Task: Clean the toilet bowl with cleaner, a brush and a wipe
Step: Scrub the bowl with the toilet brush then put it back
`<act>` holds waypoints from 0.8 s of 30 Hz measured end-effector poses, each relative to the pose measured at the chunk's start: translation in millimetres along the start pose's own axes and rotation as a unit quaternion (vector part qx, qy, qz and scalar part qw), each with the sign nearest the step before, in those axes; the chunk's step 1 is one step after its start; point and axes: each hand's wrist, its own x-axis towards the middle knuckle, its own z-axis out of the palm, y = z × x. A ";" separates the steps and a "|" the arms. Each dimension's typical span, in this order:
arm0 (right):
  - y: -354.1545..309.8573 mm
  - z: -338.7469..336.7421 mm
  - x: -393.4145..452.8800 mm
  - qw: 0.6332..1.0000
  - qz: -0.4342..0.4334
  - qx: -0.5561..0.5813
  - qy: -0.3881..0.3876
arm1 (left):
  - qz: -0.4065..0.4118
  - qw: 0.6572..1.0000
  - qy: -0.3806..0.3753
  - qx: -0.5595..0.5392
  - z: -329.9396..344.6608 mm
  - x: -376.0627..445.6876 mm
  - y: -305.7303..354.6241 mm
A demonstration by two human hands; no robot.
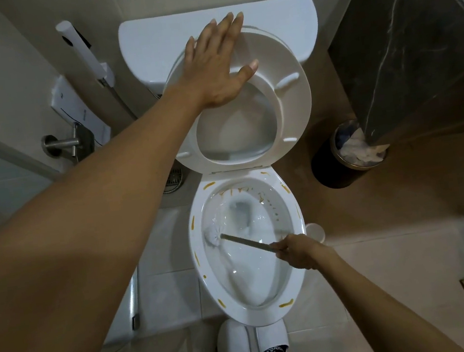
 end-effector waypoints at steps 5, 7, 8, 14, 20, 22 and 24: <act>6.7 -9.5 -1.9 0.997 0.005 -0.072 -0.028 | -0.001 1.000 0.002 0.001 0.0 0.1 -1.4; 5.1 -7.7 0.8 0.997 -0.007 -0.081 -0.014 | 0.000 1.000 0.004 0.003 0.8 0.3 -1.2; 4.0 -5.2 2.8 0.997 -0.011 -0.073 -0.003 | 0.000 1.000 0.004 0.003 1.0 0.5 -1.1; 4.1 23.3 9.3 0.999 -0.006 -0.016 0.051 | 0.001 1.000 0.007 0.004 2.5 1.8 -3.2; 6.3 18.5 5.7 0.999 0.005 -0.028 0.030 | 0.001 1.000 0.009 0.003 4.3 2.3 -2.9; 2.6 19.3 10.5 0.999 0.013 0.005 0.047 | 0.001 1.000 0.008 0.002 4.1 2.9 -3.8; -1.6 22.4 13.6 0.997 0.014 0.045 0.066 | 0.001 1.000 0.007 0.004 4.2 2.8 -4.1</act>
